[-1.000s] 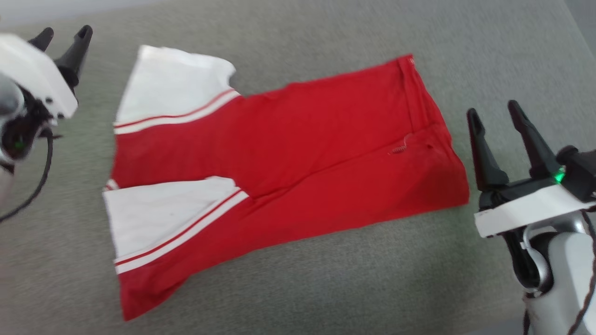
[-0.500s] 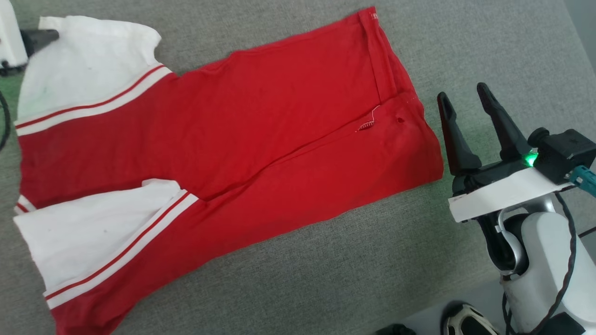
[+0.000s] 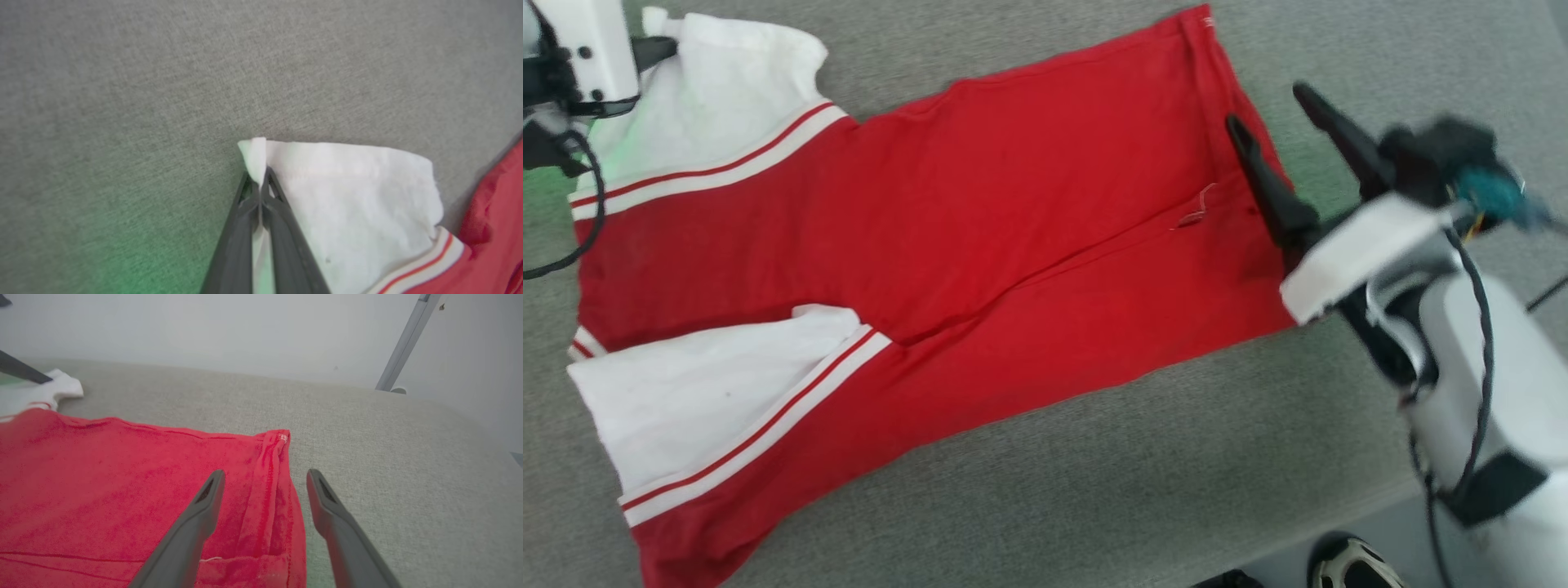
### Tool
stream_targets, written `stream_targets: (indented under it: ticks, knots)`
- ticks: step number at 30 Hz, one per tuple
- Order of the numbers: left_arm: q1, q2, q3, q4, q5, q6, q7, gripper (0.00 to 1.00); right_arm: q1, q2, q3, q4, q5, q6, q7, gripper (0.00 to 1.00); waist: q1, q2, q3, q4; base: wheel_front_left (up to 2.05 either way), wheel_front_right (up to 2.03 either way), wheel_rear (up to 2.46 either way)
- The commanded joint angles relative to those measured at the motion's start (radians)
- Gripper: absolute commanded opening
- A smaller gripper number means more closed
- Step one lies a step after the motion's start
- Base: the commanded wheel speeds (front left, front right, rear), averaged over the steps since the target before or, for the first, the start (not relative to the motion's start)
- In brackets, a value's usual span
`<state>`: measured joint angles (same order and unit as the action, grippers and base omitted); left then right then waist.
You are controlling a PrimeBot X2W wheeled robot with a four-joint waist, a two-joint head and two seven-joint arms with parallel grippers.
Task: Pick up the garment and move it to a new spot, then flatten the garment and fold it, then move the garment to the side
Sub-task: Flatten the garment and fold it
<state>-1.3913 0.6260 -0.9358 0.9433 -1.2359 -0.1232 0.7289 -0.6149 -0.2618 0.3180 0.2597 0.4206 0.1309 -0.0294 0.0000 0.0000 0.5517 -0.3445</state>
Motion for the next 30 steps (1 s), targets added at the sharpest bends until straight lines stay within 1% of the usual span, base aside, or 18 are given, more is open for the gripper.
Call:
stream_targets:
  ticks: [1, 4, 6, 10, 13, 15, 17, 18, 21, 22, 23, 25, 28, 30]
  knots:
    - [0.047, -0.023, -0.019, 0.003, 0.003, -0.005, 0.005, 0.00, -0.034, -0.012, 0.010, 0.016, 0.001, -0.001, 0.025, 1.00, 0.0000, 0.0000, 0.001, 0.011, 0.00, 0.00, 0.00]
    - [0.036, -0.038, -0.032, -0.012, 0.019, -0.008, -0.020, 0.00, -0.144, -0.062, 0.102, 0.080, -0.001, -0.001, 0.153, 1.00, 0.0000, 0.0000, 0.003, 0.038, 0.00, 0.00, 0.00]
    - [0.029, -0.052, -0.040, -0.024, 0.026, -0.010, -0.037, 0.00, -0.217, -0.090, 0.152, 0.119, 0.037, -0.001, 0.248, 1.00, 0.0000, 0.0000, 0.006, 0.060, 0.00, 0.00, 0.00]
    - [0.025, -0.075, -0.052, -0.067, 0.010, -0.009, -0.051, 0.00, -0.359, -0.136, 0.203, 0.196, 0.140, -0.001, 0.390, 1.00, 0.0000, 0.0000, 0.016, 0.095, 0.00, 0.00, 0.00]
    - [0.014, -0.072, -0.072, -0.102, 0.019, -0.009, -0.066, 0.00, -0.461, -0.146, 0.223, 0.276, 0.192, -0.001, 0.458, 1.00, 0.0000, 0.0000, 0.029, 0.112, 0.00, 0.00, 0.00]
    - [0.011, -0.074, -0.077, -0.114, 0.011, -0.009, -0.076, 0.00, -0.505, -0.153, 0.258, 0.337, 0.213, -0.001, 0.519, 1.00, 0.0000, 0.0000, 0.037, 0.124, 0.00, 0.00, 0.00]
    - [0.008, -0.080, -0.087, -0.121, 0.008, -0.008, -0.082, 0.00, -0.536, -0.151, 0.295, 0.381, 0.247, -0.001, 0.596, 1.00, 0.0000, 0.0000, 0.040, 0.136, 0.00, 0.00, 0.00]
    - [0.004, -0.080, -0.096, -0.127, 0.002, -0.008, -0.084, 0.00, -0.554, -0.157, 0.339, 0.401, 0.281, 0.000, 0.667, 1.00, 0.0000, 0.0000, 0.044, 0.146, 0.00, 0.00, 0.00]
    - [0.006, -0.085, -0.108, -0.137, -0.007, -0.008, -0.096, 0.00, -0.563, -0.159, 0.380, 0.410, 0.321, 0.000, 0.683, 1.00, 0.0000, 0.0000, 0.048, 0.156, 0.00, 0.00, 0.00]
    - [0.007, -0.085, -0.112, -0.140, -0.011, -0.008, -0.100, 0.00, -0.566, -0.161, 0.392, 0.415, 0.328, 0.000, 0.678, 0.48, 0.0000, 0.0000, 0.049, 0.158, 0.00, 0.00, 0.00]
    - [0.006, -0.085, -0.116, -0.142, -0.014, -0.008, -0.103, 0.00, -0.567, -0.164, 0.404, 0.421, 0.334, 0.000, 0.680, 0.00, 0.0000, 0.0000, 0.050, 0.161, 0.00, 0.00, 0.00]
    - [0.004, -0.085, -0.125, -0.149, -0.015, -0.008, -0.115, 0.00, -0.573, -0.175, 0.420, 0.428, 0.351, -0.001, 0.661, 0.00, 0.0000, 0.0000, 0.050, 0.169, 0.00, 0.00, 0.00]
    - [0.003, -0.097, -0.106, -0.163, -0.044, -0.008, -0.173, 0.00, -0.582, -0.198, 0.419, 0.431, 0.370, -0.001, 0.602, 0.00, 0.0000, 0.0000, 0.037, 0.188, 0.00, 0.00, 0.00]
    - [0.002, -0.107, -0.100, -0.186, -0.052, -0.008, -0.217, 0.00, -0.578, -0.219, 0.424, 0.424, 0.363, -0.001, 0.554, 0.00, 0.0000, 0.0000, 0.013, 0.206, 0.00, 0.00, 0.00]
